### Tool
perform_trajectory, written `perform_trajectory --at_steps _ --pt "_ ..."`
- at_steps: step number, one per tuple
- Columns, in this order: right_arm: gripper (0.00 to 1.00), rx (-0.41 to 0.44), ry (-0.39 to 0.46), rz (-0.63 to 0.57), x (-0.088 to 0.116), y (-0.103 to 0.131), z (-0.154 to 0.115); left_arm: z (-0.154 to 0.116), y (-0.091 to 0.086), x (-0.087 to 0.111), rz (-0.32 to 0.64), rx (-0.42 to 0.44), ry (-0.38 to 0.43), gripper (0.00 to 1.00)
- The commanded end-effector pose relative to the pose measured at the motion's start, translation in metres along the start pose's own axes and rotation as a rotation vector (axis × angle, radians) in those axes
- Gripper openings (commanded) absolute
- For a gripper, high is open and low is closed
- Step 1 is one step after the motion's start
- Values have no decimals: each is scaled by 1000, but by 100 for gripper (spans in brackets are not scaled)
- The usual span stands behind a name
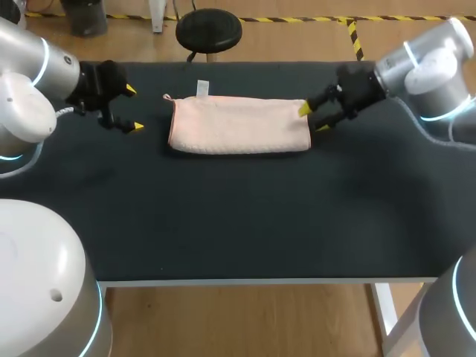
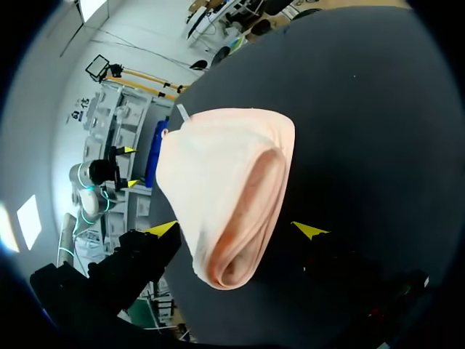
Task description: Fold the towel
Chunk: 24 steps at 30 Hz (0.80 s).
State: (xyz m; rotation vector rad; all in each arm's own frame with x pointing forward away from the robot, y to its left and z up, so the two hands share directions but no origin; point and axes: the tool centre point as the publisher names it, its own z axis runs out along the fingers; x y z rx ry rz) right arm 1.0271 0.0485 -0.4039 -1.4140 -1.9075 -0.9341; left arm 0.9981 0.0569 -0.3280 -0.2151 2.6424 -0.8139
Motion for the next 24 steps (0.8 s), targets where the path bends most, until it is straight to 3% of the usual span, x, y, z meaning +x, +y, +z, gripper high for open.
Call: perform_trajectory --at_steps 1,24 --pt "100 8 9 -3 -4 4 4 0 2 0 3 7 1 100" --pt "100 10 35 -20 5 9 23 0 2 0 3 7 1 100"
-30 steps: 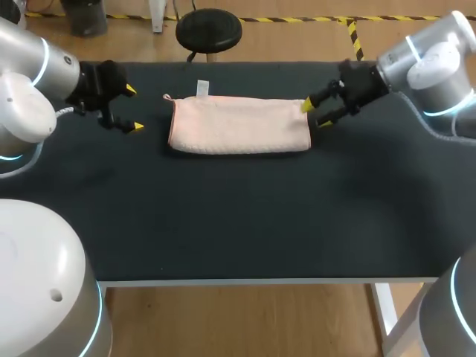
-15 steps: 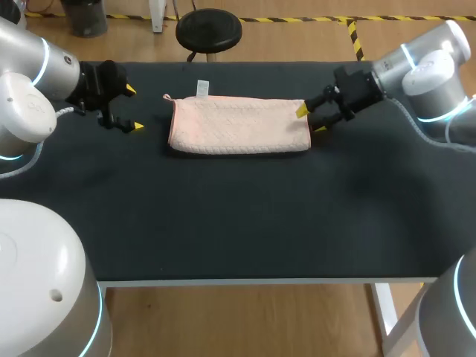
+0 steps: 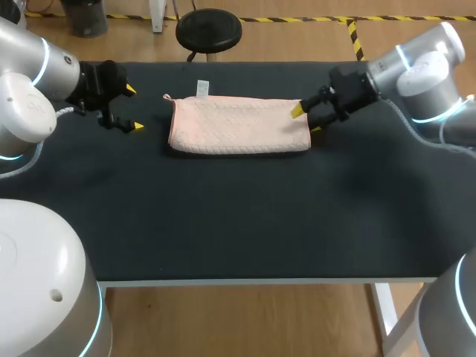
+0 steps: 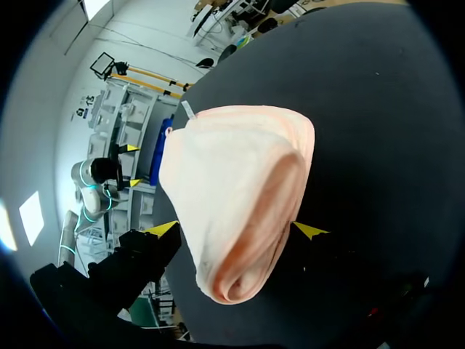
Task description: Fold the towel
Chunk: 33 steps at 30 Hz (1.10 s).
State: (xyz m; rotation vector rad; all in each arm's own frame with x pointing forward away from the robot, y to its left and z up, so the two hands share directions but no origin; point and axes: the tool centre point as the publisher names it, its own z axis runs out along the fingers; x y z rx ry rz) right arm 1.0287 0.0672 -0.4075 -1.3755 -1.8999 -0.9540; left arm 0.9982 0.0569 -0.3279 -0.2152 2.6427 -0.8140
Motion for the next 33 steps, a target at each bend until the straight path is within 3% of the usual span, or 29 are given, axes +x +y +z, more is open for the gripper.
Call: perform_trajectory --at_steps 1,18,23,25,26,33 --pt "100 6 5 -5 -1 5 7 0 2 0 3 7 0 100" --pt "100 15 32 -20 9 5 23 0 2 0 3 7 0 100" --pt "100 10 5 -15 10 3 25 0 2 0 3 7 0 100" --pt "39 3 -12 -14 10 3 24 0 2 0 3 7 0 100" --pt "0 0 -30 -20 9 2 23 0 2 0 3 7 0 100" --pt "0 -6 -145 -12 11 0 17 0 2 0 3 7 0 100"
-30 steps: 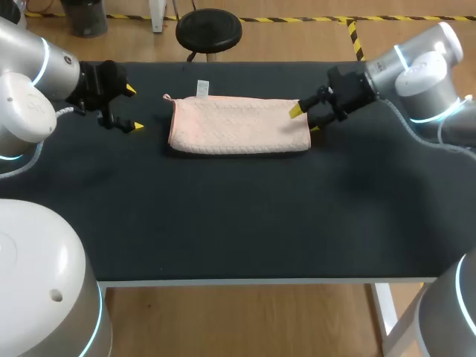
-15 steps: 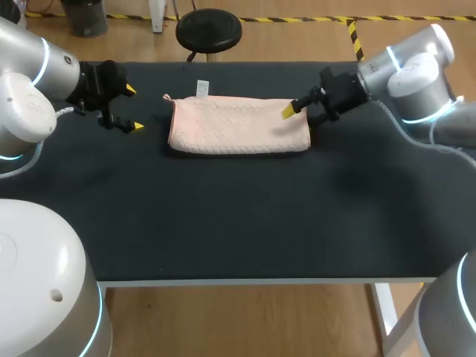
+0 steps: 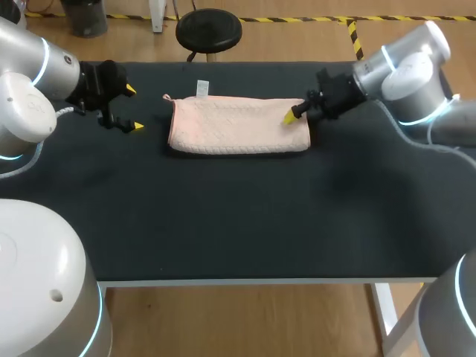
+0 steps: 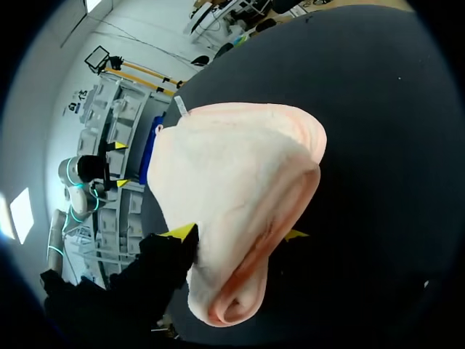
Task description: Fold the towel
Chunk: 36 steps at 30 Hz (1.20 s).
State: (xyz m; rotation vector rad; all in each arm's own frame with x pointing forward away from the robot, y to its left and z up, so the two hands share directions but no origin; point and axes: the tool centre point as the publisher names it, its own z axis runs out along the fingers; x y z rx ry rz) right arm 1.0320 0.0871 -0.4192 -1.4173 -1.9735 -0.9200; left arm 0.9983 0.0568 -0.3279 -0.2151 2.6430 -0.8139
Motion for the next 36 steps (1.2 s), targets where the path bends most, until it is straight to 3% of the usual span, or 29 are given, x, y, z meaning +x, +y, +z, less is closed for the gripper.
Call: perform_trajectory --at_steps 1,8,12,21,25,31,32,33,36 --pt "0 -1 -93 8 11 -5 -7 0 2 0 3 8 0 100" --pt "0 -24 -272 -13 21 -5 -13 0 2 0 3 8 0 100" --pt "0 -27 -334 -49 34 -1 -17 0 2 0 3 8 0 100" --pt "0 -31 -338 -172 81 18 -20 0 2 0 3 8 0 100" --pt "0 -24 -326 -166 83 17 -18 0 2 0 3 8 0 100" --pt "0 -15 -306 -102 63 14 -16 0 2 0 3 8 0 100" --pt "35 -12 -306 -92 60 13 -15 0 2 0 3 8 0 100" --pt "97 -9 -300 -77 56 12 -15 0 2 0 3 8 0 100" --pt "100 -13 -307 -38 46 9 -17 0 2 0 3 8 0 100"
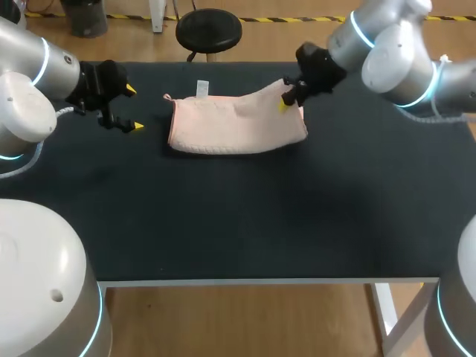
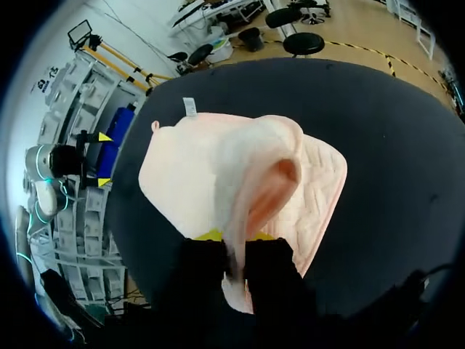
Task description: Fold the towel
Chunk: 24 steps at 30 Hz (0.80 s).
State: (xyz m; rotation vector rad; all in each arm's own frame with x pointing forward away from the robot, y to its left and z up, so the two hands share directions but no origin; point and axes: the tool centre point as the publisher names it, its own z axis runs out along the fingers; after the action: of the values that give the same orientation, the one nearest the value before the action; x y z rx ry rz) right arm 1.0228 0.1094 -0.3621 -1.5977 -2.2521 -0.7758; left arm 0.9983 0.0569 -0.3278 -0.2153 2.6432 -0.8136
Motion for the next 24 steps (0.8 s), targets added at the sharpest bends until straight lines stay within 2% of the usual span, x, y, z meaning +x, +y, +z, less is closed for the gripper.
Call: perform_trajectory --at_steps 1,10,16,24 --pt "100 4 1 31 -15 -1 4 0 2 0 3 8 0 100" --pt "100 -4 -20 116 -32 -13 0 0 2 0 3 8 0 100" --pt "100 8 -4 170 -48 -23 5 0 2 0 3 8 0 100" --pt "100 21 8 186 -58 -26 14 0 2 0 3 8 0 100"
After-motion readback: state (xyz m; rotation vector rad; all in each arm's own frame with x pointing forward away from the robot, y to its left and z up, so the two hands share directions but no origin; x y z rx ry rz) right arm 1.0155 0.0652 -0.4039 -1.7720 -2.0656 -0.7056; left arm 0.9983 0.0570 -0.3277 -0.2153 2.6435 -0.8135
